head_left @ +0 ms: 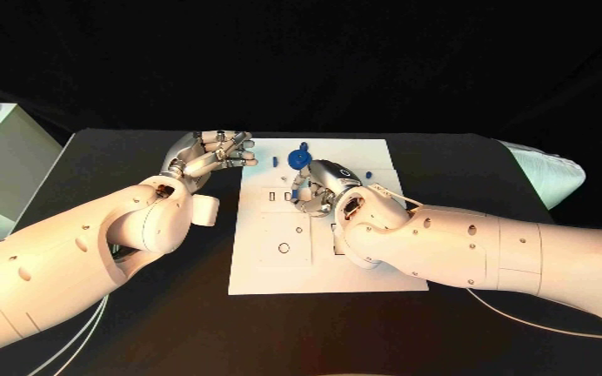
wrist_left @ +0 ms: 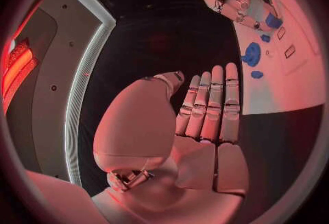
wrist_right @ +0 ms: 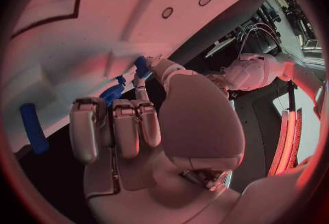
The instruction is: Assemble the parts on the task board
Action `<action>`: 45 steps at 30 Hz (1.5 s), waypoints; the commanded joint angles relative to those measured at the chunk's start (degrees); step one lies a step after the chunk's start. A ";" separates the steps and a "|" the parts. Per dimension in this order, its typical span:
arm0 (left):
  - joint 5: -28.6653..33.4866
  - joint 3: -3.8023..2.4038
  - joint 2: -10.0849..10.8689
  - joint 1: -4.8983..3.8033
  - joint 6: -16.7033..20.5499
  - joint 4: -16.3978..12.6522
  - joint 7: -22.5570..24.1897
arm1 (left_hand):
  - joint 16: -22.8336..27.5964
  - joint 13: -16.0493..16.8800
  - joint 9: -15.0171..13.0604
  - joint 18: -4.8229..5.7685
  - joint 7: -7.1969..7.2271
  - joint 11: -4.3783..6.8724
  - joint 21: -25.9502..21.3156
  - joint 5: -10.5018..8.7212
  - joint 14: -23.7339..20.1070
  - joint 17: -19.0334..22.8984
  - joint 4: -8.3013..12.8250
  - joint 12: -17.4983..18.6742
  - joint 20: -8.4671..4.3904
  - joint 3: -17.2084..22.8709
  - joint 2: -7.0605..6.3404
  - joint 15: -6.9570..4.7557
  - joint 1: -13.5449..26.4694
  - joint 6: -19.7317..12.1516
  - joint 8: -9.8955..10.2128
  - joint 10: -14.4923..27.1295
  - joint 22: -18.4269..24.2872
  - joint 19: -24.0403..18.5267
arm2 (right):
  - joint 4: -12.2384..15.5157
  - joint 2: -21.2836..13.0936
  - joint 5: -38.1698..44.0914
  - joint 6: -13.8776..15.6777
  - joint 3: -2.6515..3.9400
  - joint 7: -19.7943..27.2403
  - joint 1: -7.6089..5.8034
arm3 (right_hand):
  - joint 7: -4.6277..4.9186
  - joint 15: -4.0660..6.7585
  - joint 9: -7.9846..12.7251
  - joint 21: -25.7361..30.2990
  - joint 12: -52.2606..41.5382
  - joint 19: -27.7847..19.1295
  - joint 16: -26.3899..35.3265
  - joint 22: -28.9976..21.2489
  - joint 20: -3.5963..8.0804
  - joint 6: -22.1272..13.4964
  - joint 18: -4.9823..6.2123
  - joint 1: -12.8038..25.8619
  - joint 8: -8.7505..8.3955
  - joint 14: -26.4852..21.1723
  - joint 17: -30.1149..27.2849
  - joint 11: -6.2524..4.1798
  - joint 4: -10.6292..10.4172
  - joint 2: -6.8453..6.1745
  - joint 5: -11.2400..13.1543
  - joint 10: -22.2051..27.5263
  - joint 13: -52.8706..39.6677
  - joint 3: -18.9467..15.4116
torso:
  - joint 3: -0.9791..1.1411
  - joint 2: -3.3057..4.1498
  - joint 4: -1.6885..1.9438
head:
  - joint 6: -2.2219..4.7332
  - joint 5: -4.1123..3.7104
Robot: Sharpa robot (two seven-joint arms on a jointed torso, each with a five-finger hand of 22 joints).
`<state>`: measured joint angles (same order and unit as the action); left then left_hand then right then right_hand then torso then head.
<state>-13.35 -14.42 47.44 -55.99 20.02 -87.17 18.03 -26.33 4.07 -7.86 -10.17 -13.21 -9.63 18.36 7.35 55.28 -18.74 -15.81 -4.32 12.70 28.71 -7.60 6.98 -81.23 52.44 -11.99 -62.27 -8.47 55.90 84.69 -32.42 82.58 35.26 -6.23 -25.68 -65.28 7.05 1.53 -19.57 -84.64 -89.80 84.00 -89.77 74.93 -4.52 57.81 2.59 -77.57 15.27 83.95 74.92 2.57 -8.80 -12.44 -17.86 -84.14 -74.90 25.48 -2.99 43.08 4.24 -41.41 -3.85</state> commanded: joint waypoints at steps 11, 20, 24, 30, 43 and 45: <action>-0.09 -0.03 -0.14 0.00 -1.12 0.07 0.21 | -0.34 0.09 -0.11 -0.15 -0.26 -0.24 0.30 0.04 -0.49 -0.13 -0.07 0.17 -0.14 0.50 -0.48 -0.11 0.17 -0.38 -0.28 0.31 -0.09 -0.43 | -0.30 -0.02 1.19 -0.02 -0.09 0.71 0.40 | 0.41 0.01 0.17 0.52 0.41 3.47 -0.07 8.79 0.37 -1.77 -0.89 0.57 -0.23 5.94 14.56 0.16 -0.13 -0.99 0.45 -5.22 -14.47 -0.23 | 0.10 0.02 -0.18 | -0.25 0.28; -0.09 -0.03 -0.15 0.00 -1.19 0.16 0.12 | -0.34 0.09 -0.11 -0.15 -0.26 -0.24 0.30 0.04 -0.49 -0.13 -0.07 0.17 -0.14 0.50 -0.48 -0.11 0.17 -0.38 -0.28 0.31 -0.09 -0.43 | -0.30 -0.12 0.67 -0.24 -0.10 1.86 0.43 | 1.26 -0.67 0.75 0.61 1.50 3.45 -0.06 8.78 -0.21 -3.96 -0.88 1.05 -1.21 5.93 14.55 0.94 -0.38 -1.87 2.21 -4.04 -13.37 -1.16 | 0.05 -0.02 -0.12 | -0.32 0.30; -0.09 -0.03 -0.14 0.00 -1.18 0.19 0.12 | -0.39 0.09 -0.11 -0.15 -0.26 -0.25 0.33 0.04 -0.53 -0.15 -0.06 0.17 -0.13 0.53 -0.50 -0.11 0.17 -0.40 -0.29 0.33 -0.10 -0.46 | -0.29 -0.16 0.54 0.00 -0.10 2.19 0.43 | 1.52 -0.90 0.97 0.66 1.87 3.44 -0.08 8.76 -0.42 -4.67 -0.88 1.16 -1.57 5.94 14.60 1.19 -0.55 -2.08 2.69 -3.63 -13.00 -1.67 | 0.03 0.00 -0.12 | -0.34 0.32; -0.09 -0.03 -0.14 0.00 -1.18 0.21 0.10 | -0.39 0.09 -0.11 -0.15 -0.26 -0.25 0.33 0.04 -0.53 -0.15 -0.06 0.17 -0.13 0.53 -0.50 -0.11 0.17 -0.40 -0.29 0.33 -0.10 -0.46 | -0.28 -0.20 0.45 0.29 -0.11 2.47 0.43 | 1.66 -1.06 1.10 0.64 2.06 3.45 -0.08 8.81 -0.60 -5.03 -0.88 1.23 -1.74 5.94 14.60 1.34 -0.79 -2.15 3.60 -3.42 -12.81 -2.33 | 0.02 0.00 -0.13 | -0.37 0.30; -0.27 -0.03 -0.19 0.01 -1.11 0.34 -0.18 | -0.39 0.09 -0.11 -0.15 -0.26 -0.25 0.33 0.04 -0.53 -0.15 -0.06 0.17 -0.13 0.53 -0.50 -0.11 0.17 -0.40 -0.29 0.33 -0.10 -0.46 | 0.59 -0.85 0.44 2.74 -0.12 3.37 0.49 | 1.69 -1.17 1.24 0.76 2.17 3.42 -0.04 8.73 -0.79 -5.27 -0.85 1.60 -1.77 5.92 14.51 1.42 -1.60 -2.35 4.79 -3.28 -12.69 -4.38 | 0.00 -0.05 -0.08 | -0.25 0.44; -1.06 -0.03 -0.26 0.01 -1.22 0.50 -0.98 | -0.49 0.09 -0.10 -0.14 -0.32 -0.29 0.38 -0.02 -0.71 -0.20 -0.11 0.19 -0.09 0.48 -0.71 -0.06 0.33 -0.52 -0.28 0.40 -0.12 -0.57 | 1.06 -1.35 0.42 3.95 -0.11 4.03 0.49 | 1.72 -1.21 1.39 0.75 2.20 3.44 -0.05 8.78 -0.84 -5.72 -0.85 1.68 -1.92 5.93 14.53 1.46 -2.37 -2.33 6.02 -3.24 -12.66 -6.34 | 0.04 -0.09 -0.09 | -0.21 0.51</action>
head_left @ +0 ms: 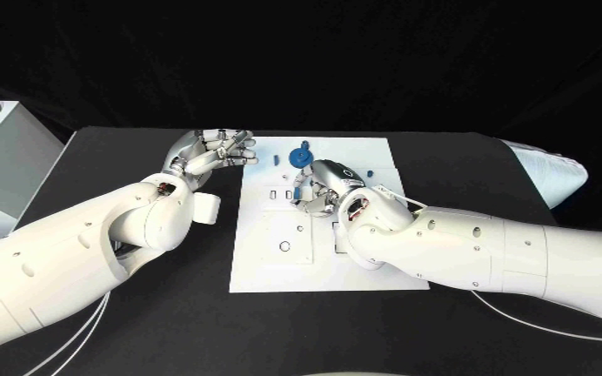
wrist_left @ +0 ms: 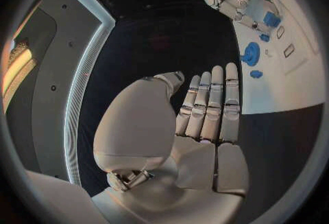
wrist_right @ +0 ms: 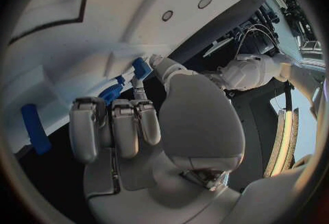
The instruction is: Assemble the parts on the task board
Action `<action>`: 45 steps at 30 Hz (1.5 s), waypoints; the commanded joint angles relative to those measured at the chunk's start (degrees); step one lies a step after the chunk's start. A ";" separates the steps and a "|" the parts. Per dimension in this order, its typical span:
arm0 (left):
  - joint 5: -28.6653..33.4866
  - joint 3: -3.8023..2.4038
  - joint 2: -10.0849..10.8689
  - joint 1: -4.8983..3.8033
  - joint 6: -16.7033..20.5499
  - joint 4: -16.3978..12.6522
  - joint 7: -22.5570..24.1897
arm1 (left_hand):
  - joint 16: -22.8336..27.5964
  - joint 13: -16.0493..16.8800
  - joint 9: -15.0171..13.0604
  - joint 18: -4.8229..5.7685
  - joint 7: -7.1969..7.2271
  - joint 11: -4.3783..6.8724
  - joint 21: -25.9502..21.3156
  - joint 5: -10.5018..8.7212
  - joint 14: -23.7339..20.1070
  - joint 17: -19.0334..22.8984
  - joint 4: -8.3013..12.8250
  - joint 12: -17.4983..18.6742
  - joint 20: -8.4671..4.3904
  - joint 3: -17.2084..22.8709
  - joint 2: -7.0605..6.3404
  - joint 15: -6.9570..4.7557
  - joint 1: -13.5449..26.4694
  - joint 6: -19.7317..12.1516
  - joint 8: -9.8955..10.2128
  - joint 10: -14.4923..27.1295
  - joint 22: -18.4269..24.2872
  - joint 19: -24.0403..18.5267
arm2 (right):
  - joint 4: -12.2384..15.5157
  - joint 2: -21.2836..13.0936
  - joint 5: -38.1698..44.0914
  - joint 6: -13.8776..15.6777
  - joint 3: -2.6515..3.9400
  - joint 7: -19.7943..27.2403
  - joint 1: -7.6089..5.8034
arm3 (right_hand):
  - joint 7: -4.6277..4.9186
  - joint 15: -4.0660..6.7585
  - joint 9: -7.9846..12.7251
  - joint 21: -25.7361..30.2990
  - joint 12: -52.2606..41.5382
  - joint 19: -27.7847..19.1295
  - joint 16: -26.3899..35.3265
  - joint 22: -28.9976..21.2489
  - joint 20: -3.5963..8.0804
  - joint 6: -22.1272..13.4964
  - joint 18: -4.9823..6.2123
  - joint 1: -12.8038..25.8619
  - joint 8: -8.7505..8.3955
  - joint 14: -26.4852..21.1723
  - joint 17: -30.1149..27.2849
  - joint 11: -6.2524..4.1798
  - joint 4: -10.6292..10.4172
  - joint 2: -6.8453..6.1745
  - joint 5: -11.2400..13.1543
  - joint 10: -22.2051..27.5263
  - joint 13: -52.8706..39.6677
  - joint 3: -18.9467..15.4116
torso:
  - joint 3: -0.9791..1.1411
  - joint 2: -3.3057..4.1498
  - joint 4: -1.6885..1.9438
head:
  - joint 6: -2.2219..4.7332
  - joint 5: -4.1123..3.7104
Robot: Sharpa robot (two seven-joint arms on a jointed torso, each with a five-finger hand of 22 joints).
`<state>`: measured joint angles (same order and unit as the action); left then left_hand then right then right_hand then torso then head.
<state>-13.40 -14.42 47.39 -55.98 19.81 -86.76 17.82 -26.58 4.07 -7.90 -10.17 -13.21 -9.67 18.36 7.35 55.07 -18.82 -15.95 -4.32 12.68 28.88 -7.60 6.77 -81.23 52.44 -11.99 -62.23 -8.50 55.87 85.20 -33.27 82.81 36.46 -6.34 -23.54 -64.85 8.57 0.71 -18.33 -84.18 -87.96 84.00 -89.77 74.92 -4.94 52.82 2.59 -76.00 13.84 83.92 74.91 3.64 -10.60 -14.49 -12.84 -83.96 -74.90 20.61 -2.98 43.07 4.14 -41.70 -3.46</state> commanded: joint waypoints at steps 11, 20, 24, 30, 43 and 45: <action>-9.53 -0.04 -1.15 -0.03 -1.63 2.17 -8.91 | -19.94 6.52 -3.00 -0.21 2.04 2.84 10.73 -0.22 9.08 -10.98 -0.60 -11.27 -4.06 -5.46 -2.27 -3.78 4.70 -2.77 -5.29 -3.49 -5.47 8.07 | 3.95 -4.57 -6.16 7.38 0.57 10.86 -0.91 | 1.20 -1.20 1.14 0.23 0.63 3.51 -0.12 9.04 -1.18 -3.15 -0.89 -3.42 -2.66 6.00 14.76 1.33 -6.11 2.65 0.17 -3.02 -12.32 -15.07 | 0.43 -0.58 -0.30 | 0.85 0.73; -21.31 -0.08 -2.83 -1.00 -6.70 4.93 -19.88 | -52.27 27.52 -10.24 -0.19 3.98 5.24 33.12 0.02 24.60 -46.81 -0.88 -43.14 -6.75 -6.98 -1.42 -6.20 4.56 -7.42 -19.09 4.28 -20.31 7.94 | 4.34 -8.43 -21.21 5.67 1.24 19.82 -3.71 | 0.94 -1.05 0.91 0.62 0.71 3.33 -0.02 8.73 -1.09 -1.93 -0.78 -5.36 -2.03 5.93 14.48 1.10 -5.81 4.47 -3.09 -2.85 -12.22 -14.51 | 1.28 -1.96 -0.63 | 0.72 1.61; -27.47 -0.08 -4.35 -2.14 -11.60 6.56 -25.83 | -55.91 31.34 -12.06 1.04 4.29 5.48 42.31 0.04 27.71 -53.41 -0.76 -50.48 -6.77 -6.47 -0.77 -6.42 6.93 -9.29 -22.67 4.01 -31.01 9.95 | 3.29 -9.96 -28.58 4.16 1.49 22.01 -5.18 | 0.48 -0.71 0.45 0.92 0.63 3.21 0.09 8.50 -0.82 -0.42 -0.70 -5.79 -0.82 5.86 14.15 0.70 -5.80 4.86 -6.29 -2.93 -12.29 -13.56 | 1.58 -2.67 -0.78 | 0.55 1.94; -35.85 -0.04 -6.93 -4.09 -17.71 8.70 -32.98 | -59.05 46.53 -12.91 2.77 4.80 5.95 50.85 -0.03 31.03 -60.01 -0.88 -63.22 -7.23 -6.05 -0.19 -6.89 9.81 -9.99 -24.70 -5.23 -42.53 14.69 | 1.50 -11.27 -35.34 3.08 1.64 23.21 -6.78 | 0.23 -0.51 0.10 0.88 0.45 3.24 0.07 8.56 -0.65 0.21 -0.72 -5.82 -0.17 5.88 14.24 0.47 -5.81 4.90 -7.27 -3.13 -12.47 -13.04 | 2.07 -3.35 -1.06 | 0.31 2.47; -46.33 4.17 -15.38 -11.02 -31.32 16.81 -44.33 | -61.16 55.68 -13.16 4.28 5.31 6.43 56.96 -0.15 33.15 -65.16 -0.88 -69.86 -7.64 -5.84 0.24 -7.34 12.58 -9.83 -25.77 -11.24 -51.67 18.77 | -2.08 -11.81 -39.55 0.91 1.70 22.40 -7.92 | 0.20 -0.45 0.00 1.05 0.56 3.18 0.13 8.40 -0.59 0.22 -0.67 -5.74 -0.06 5.84 14.05 0.41 -5.83 4.85 -7.44 -3.00 -12.35 -12.92 | 3.04 -4.27 -1.31 | -0.31 3.40; -47.21 4.82 -16.66 -11.81 -32.95 18.18 -45.07 | -61.16 55.71 -13.16 4.31 5.31 6.43 57.11 -0.13 33.16 -65.17 -0.90 -69.91 -7.65 -5.77 0.42 -7.35 12.80 -9.84 -25.77 -11.27 -51.85 18.83 | -2.40 -11.73 -39.63 0.76 1.70 22.24 -7.95 | 0.20 -0.44 0.01 1.06 0.57 3.17 0.12 8.39 -0.58 0.18 -0.67 -5.73 -0.08 5.84 14.08 0.42 -5.83 4.83 -7.46 -2.99 -12.35 -12.92 | 3.16 -4.28 -1.40 | -0.42 3.40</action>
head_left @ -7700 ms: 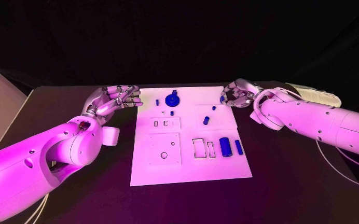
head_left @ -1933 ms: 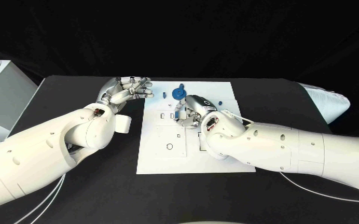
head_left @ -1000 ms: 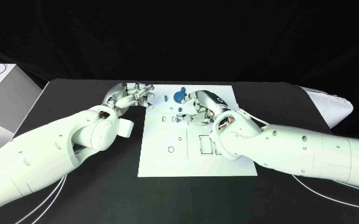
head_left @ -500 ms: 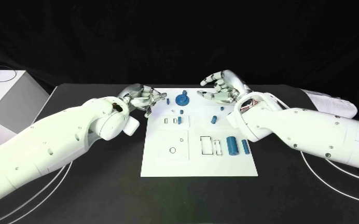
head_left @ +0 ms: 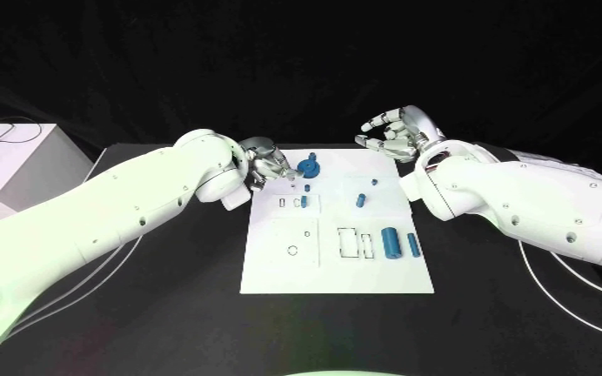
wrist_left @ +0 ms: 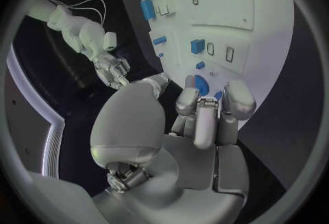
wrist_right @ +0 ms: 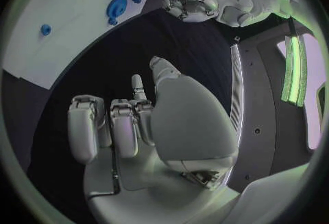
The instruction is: Assemble the parts on the task board
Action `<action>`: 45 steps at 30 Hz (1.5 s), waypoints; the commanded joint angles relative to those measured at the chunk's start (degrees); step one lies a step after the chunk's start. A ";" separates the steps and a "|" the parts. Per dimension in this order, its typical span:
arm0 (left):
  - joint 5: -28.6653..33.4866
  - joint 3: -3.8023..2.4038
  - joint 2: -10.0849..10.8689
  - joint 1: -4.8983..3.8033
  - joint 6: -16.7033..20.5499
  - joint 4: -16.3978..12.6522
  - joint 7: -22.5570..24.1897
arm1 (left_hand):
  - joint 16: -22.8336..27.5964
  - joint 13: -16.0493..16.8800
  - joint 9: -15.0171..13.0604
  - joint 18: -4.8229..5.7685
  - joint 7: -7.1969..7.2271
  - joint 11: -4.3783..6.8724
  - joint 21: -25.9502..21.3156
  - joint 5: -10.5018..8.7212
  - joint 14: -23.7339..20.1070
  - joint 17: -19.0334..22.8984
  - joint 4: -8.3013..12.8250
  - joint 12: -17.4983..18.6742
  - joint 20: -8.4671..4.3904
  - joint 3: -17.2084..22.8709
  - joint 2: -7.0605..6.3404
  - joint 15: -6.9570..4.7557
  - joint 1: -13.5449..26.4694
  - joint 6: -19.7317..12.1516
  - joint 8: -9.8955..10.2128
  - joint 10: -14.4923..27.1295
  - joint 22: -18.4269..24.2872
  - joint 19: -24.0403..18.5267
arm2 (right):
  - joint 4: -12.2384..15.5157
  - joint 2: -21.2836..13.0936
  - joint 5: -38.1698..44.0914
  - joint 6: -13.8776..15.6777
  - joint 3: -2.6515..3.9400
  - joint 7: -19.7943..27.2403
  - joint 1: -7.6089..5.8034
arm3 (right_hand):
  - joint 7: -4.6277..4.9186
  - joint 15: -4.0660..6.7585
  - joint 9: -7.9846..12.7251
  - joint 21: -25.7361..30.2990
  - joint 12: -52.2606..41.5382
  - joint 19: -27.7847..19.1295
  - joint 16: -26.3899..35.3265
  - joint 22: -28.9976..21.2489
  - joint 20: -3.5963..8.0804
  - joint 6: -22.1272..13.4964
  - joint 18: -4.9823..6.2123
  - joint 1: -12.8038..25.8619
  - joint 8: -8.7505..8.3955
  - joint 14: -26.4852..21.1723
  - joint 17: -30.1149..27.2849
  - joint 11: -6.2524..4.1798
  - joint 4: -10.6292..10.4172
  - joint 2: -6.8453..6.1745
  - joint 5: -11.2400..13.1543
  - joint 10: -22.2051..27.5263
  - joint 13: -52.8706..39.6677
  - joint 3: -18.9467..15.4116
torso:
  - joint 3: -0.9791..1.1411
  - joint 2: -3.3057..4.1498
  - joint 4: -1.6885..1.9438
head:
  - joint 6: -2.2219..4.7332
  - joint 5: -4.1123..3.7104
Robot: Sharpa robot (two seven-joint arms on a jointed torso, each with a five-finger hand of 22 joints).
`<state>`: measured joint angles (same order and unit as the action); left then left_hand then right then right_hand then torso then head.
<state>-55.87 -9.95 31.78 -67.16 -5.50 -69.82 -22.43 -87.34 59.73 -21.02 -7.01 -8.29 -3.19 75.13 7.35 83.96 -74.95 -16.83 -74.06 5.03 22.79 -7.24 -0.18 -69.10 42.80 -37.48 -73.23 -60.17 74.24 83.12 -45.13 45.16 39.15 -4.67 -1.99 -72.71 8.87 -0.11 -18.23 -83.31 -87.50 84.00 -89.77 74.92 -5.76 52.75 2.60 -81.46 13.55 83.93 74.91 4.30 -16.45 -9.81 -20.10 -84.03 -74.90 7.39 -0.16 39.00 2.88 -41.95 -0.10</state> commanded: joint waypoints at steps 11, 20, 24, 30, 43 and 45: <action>-8.93 1.90 -6.84 -3.29 -14.61 7.94 -6.97 | -0.38 -0.04 -0.14 1.19 0.42 -0.06 0.74 -0.17 4.29 -9.03 -0.05 -0.18 0.01 0.24 0.31 -0.39 2.39 -0.22 -0.30 -0.12 -0.60 0.43 | -1.45 0.53 -2.01 -2.57 0.03 -0.17 -0.16 | -0.06 0.39 -0.10 0.25 0.13 3.15 0.13 8.34 0.27 -0.03 -0.67 -0.22 0.13 5.83 14.05 -0.22 0.02 0.07 -0.39 -2.88 -12.31 0.38 | 0.21 0.12 -0.22 | -0.22 -0.22; -9.14 2.23 -9.41 -4.09 -17.62 10.35 -7.47 | -0.34 -0.22 -0.99 1.24 0.80 0.21 1.24 -0.57 4.30 -9.08 -0.09 -0.11 -0.03 -1.01 -0.16 -0.58 6.10 0.12 -1.07 0.17 -1.18 0.24 | -1.76 0.78 -1.79 -2.77 0.03 -0.56 -0.21 | -0.05 0.39 -0.10 0.25 0.16 3.15 0.13 8.35 0.27 -0.11 -0.67 -0.19 0.10 5.83 14.05 -0.22 0.02 0.05 -0.44 -2.85 -12.29 0.40 | -0.01 0.22 -0.09 | -0.56 -0.48; -9.21 2.33 -10.14 -4.20 -19.18 11.06 -7.69 | -0.35 -0.15 -1.31 1.26 0.95 0.33 1.35 -0.58 4.31 -9.12 -0.07 -0.15 -0.06 -1.18 -0.07 -0.66 6.57 0.37 -1.46 0.14 -1.33 0.24 | -1.88 0.93 -1.54 -2.94 0.02 -0.80 -0.22 | -0.03 0.38 -0.11 0.27 0.16 3.14 0.15 8.32 0.28 -0.22 -0.66 -0.15 0.07 5.82 14.01 -0.20 0.01 0.03 -0.52 -2.85 -12.28 0.43 | -0.08 0.30 -0.13 | -0.70 -0.56; -9.23 2.80 -10.83 -4.24 -20.70 12.02 -7.90 | -0.28 -0.27 -1.53 1.29 1.03 0.39 1.45 -0.58 4.25 -8.96 -0.07 -0.08 -0.09 -1.22 0.06 -0.71 6.79 0.50 -1.71 0.24 -1.50 0.28 | -1.94 1.00 -1.39 -3.04 0.02 -0.94 -0.22 | -0.03 0.38 -0.11 0.27 0.16 3.14 0.15 8.32 0.28 -0.22 -0.66 -0.15 0.07 5.82 14.01 -0.20 0.01 0.03 -0.52 -2.85 -12.28 0.43 | -0.20 0.28 0.01 | -0.98 -0.72; -7.83 3.77 -12.24 -4.21 -19.88 13.05 -7.69 | -0.22 -0.26 -2.13 1.32 1.24 0.56 1.62 -0.55 4.20 -8.86 -0.09 -0.07 -0.14 -1.22 0.46 -0.85 7.30 0.79 -2.39 0.32 -1.75 0.28 | -1.95 1.24 -1.34 -3.17 0.02 -1.08 -0.22 | -0.02 0.38 -0.12 0.27 0.18 3.14 0.15 8.34 0.29 -0.31 -0.67 -0.09 0.05 5.82 14.00 -0.19 -0.01 -0.01 -0.58 -2.82 -12.26 0.46 | -0.25 0.47 -0.07 | -1.34 -0.82; -7.61 3.81 -12.33 -4.21 -19.44 13.10 -7.63 | -0.24 -0.19 -2.22 1.33 1.27 0.59 1.64 -0.56 4.22 -8.92 -0.09 -0.10 -0.15 -1.23 0.51 -0.87 7.39 0.81 -2.48 0.29 -1.78 0.28 | -1.99 1.29 -1.34 -3.21 0.02 -1.10 -0.22 | -0.02 0.38 -0.12 0.27 0.18 3.14 0.15 8.34 0.29 -0.31 -0.67 -0.09 0.05 5.82 14.00 -0.19 -0.01 -0.01 -0.58 -2.82 -12.26 0.46 | -0.24 0.51 -0.07 | -1.42 -0.92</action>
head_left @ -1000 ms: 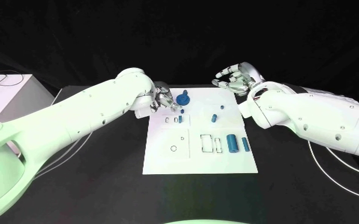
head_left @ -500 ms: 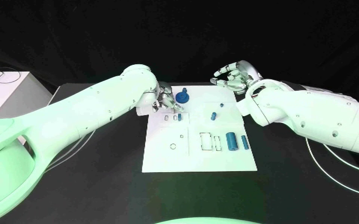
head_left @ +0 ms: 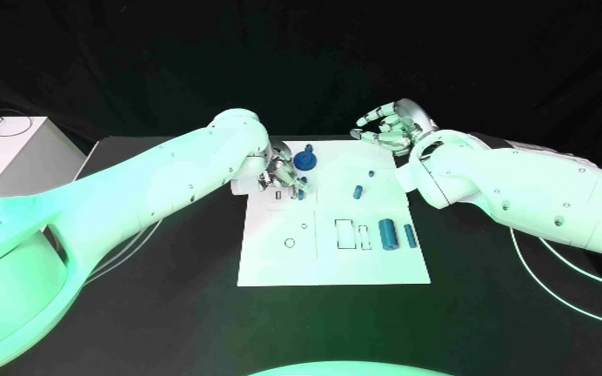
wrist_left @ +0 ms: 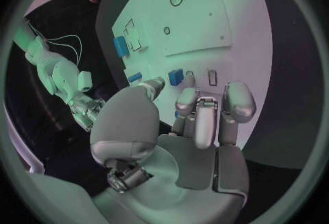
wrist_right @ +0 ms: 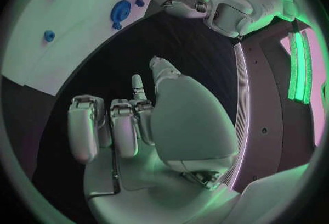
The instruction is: Assemble the parts on the task board
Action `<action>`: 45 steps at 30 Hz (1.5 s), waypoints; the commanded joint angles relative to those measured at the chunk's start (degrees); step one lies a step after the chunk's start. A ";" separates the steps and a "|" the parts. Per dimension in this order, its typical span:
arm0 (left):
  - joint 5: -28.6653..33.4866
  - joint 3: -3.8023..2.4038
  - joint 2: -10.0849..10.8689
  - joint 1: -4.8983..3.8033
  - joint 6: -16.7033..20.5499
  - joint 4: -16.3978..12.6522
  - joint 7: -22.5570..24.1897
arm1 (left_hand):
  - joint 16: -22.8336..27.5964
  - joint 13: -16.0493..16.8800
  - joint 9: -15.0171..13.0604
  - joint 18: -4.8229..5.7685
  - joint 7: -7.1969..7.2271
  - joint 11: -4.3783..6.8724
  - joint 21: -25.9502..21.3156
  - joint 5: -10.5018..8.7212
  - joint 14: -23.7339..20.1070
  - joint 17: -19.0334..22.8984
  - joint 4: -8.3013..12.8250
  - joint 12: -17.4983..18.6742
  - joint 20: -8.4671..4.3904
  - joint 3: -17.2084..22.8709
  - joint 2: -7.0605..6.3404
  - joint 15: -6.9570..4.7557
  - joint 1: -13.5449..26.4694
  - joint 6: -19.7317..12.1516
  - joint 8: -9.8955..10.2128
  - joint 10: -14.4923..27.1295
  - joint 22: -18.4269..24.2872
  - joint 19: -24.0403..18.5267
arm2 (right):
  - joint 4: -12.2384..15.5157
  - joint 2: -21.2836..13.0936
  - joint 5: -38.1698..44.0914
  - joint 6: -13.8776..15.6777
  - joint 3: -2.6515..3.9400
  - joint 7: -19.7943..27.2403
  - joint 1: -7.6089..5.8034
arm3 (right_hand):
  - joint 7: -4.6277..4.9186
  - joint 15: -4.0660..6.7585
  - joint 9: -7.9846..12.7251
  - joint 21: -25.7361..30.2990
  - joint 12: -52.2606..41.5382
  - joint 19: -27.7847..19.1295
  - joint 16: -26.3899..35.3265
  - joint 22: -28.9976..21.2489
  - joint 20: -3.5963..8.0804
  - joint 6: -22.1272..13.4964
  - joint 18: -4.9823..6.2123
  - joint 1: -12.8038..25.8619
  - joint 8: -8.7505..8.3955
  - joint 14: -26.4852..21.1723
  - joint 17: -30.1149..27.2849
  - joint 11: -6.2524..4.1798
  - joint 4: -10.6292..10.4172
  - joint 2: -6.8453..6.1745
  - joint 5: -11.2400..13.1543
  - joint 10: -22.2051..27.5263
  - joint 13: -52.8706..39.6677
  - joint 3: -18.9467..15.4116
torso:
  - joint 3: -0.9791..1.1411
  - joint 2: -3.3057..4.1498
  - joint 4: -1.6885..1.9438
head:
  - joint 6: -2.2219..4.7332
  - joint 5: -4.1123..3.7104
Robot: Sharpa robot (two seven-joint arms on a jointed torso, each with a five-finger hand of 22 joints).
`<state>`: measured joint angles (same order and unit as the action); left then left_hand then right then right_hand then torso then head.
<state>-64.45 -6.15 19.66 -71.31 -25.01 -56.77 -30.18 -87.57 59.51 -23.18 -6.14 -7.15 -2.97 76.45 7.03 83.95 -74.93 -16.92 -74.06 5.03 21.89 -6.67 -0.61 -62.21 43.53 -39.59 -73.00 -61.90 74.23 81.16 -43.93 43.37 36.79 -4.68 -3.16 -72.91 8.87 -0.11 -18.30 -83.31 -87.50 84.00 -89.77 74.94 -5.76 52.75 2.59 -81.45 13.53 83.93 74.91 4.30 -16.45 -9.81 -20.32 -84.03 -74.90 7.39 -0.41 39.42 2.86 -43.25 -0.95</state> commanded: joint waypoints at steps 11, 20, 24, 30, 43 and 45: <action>1.32 0.07 -0.24 -0.04 0.96 -0.06 0.29 | -0.06 0.07 -0.56 0.46 0.29 0.51 0.42 -0.11 4.27 -9.07 0.09 -0.13 -0.21 -0.08 0.32 -0.56 0.50 0.09 -0.86 0.07 -0.17 0.26 | -0.25 0.33 0.47 -1.13 0.03 -0.06 -0.03 | -0.02 0.38 -0.05 0.27 0.18 3.15 0.15 8.31 0.28 -0.30 -0.66 -0.09 0.07 5.82 14.00 -0.20 -0.01 -0.01 -0.36 -2.82 -12.26 0.46 | -0.03 0.06 0.14 | -0.30 -0.30; 1.58 0.09 -0.64 -0.01 0.69 0.16 0.38 | -0.03 0.13 -1.79 0.46 0.46 0.69 0.58 0.10 4.26 -9.08 0.18 -0.14 -0.34 1.31 0.48 -0.72 -1.28 -0.34 -1.79 0.15 -0.29 0.09 | -0.34 0.51 0.49 -1.32 0.03 -0.16 -0.02 | 0.00 0.36 -0.10 0.30 0.16 3.14 0.14 8.29 0.29 -0.38 -0.66 0.06 0.08 5.83 14.04 -0.18 -0.05 0.02 -0.43 -2.85 -12.28 0.55 | -0.04 0.17 0.00 | -0.44 -0.35; 1.62 0.11 -0.76 0.01 0.88 0.30 0.40 | -0.03 0.20 -2.18 0.46 0.49 0.72 0.63 0.11 4.26 -9.10 0.18 -0.16 -0.36 1.92 0.54 -0.76 -1.85 -0.46 -2.06 0.14 -0.32 0.03 | -0.41 0.60 0.50 -1.39 0.03 -0.20 -0.02 | 0.00 0.36 -0.10 0.30 0.16 3.14 0.14 8.29 0.29 -0.38 -0.66 0.06 0.08 5.83 14.04 -0.18 -0.05 0.02 -0.43 -2.85 -12.28 0.55 | -0.04 0.15 0.04 | -0.51 -0.41; 1.65 0.13 -0.80 0.02 1.03 0.40 0.41 | -0.03 0.25 -2.58 0.48 0.55 0.76 0.71 0.09 4.28 -9.15 0.19 -0.19 -0.38 2.47 0.55 -0.79 -2.31 -0.49 -2.36 0.12 -0.45 0.04 | -0.47 0.72 0.52 -1.44 0.03 -0.22 -0.01 | 0.00 0.36 -0.13 0.30 0.14 3.14 0.15 8.29 0.29 -0.40 -0.66 0.09 0.10 5.82 14.00 -0.18 -0.04 0.04 -0.46 -2.87 -12.30 0.62 | -0.01 0.13 0.14 | -0.66 -0.57; 2.02 0.16 -1.08 0.06 0.49 0.69 0.36 | -0.04 0.32 -4.06 0.50 0.86 1.04 0.89 0.09 4.31 -9.25 0.25 -0.19 -0.48 4.33 0.55 -1.00 -3.73 -0.50 -3.53 0.12 -0.67 -0.01 | -0.56 0.85 0.56 -1.56 0.03 -0.27 0.00 | 0.00 0.36 -0.13 0.30 0.14 3.14 0.15 8.29 0.29 -0.40 -0.66 0.09 0.10 5.82 14.00 -0.18 -0.04 0.04 -0.46 -2.87 -12.30 0.62 | -0.01 0.21 0.05 | -0.96 -0.68; 2.00 0.18 -1.12 0.06 0.42 0.80 0.35 | -0.03 0.37 -4.35 0.48 0.93 1.10 0.88 0.10 4.30 -9.24 0.26 -0.21 -0.52 4.81 0.55 -1.05 -4.05 -0.59 -3.71 0.09 -0.61 -0.07 | -0.57 0.85 0.56 -1.58 0.03 -0.27 0.00 | 0.00 0.36 -0.13 0.30 0.14 3.14 0.15 8.29 0.29 -0.40 -0.66 0.09 0.10 5.82 14.00 -0.18 -0.04 0.04 -0.46 -2.87 -12.30 0.62 | -0.01 0.16 0.09 | -1.03 -0.73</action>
<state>-62.98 -5.96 18.72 -71.24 -24.22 -56.01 -30.11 -87.56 59.85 -27.54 -6.15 -6.54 -2.33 77.12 7.03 84.14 -74.93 -16.69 -74.05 5.02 26.67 -6.16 -1.26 -65.87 42.90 -43.00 -72.81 -62.51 74.21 80.59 -43.13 43.41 36.04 -4.68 -3.61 -72.90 8.87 -0.10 -18.33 -83.31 -87.50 84.00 -89.77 74.90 -5.76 52.75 2.60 -81.45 13.53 83.93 74.91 4.30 -16.52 -9.81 -20.54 -84.03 -74.90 7.78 -0.42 39.61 2.91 -44.19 -1.59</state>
